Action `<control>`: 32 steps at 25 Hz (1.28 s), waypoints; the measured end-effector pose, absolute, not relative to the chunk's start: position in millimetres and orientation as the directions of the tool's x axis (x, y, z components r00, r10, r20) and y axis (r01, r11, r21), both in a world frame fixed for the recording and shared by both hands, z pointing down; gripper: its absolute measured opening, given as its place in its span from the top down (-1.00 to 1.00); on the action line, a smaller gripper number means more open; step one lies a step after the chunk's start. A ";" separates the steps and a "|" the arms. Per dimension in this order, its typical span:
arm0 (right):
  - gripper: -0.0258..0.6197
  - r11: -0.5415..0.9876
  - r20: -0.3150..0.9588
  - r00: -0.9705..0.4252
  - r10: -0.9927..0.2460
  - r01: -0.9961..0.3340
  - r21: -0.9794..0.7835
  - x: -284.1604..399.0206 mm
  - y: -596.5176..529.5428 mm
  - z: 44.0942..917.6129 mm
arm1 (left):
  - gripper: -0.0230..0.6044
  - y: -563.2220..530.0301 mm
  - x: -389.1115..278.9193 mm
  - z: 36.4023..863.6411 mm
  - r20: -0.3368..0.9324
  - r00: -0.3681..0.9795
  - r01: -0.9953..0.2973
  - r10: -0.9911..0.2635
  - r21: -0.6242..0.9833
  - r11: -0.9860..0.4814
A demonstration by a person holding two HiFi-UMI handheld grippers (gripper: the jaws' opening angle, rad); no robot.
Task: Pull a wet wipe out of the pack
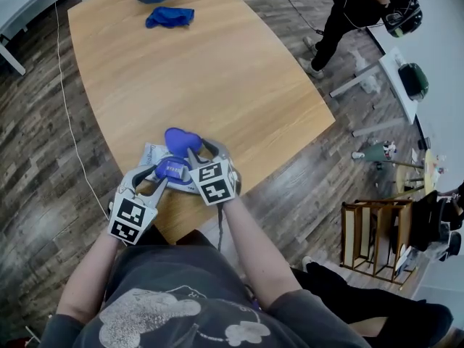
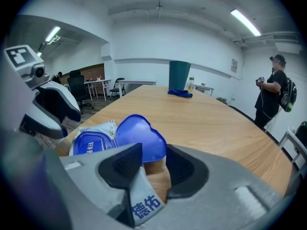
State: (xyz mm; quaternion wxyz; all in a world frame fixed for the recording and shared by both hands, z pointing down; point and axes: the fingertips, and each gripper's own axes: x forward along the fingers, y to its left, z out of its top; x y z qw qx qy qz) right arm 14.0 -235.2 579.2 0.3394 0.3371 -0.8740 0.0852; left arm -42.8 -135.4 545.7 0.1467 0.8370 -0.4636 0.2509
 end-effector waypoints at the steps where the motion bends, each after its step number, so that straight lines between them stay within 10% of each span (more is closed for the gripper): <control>1: 0.46 0.761 0.648 -0.549 -0.528 -0.644 0.075 14.2 -234.6 578.7 | 0.35 -133.9 -32.4 544.4 0.560 0.459 -0.828 -0.690 -0.013 -0.561; 9: 0.47 0.787 0.644 -0.589 -0.487 -0.615 0.033 14.6 -231.3 577.3 | 0.20 -149.7 -6.3 580.5 0.679 0.314 -0.815 -0.663 -0.166 -0.555; 16: 0.47 0.792 0.632 -0.616 -0.471 -0.611 -0.005 16.6 -232.6 578.5 | 0.82 -154.3 -4.7 569.7 0.631 0.299 -0.850 -0.716 -0.166 -0.501; 32: 0.46 0.758 0.652 -0.565 -0.506 -0.652 0.023 17.9 -231.7 576.0 | 0.85 -157.5 -64.5 566.9 0.620 0.284 -0.885 -0.732 -0.125 -0.449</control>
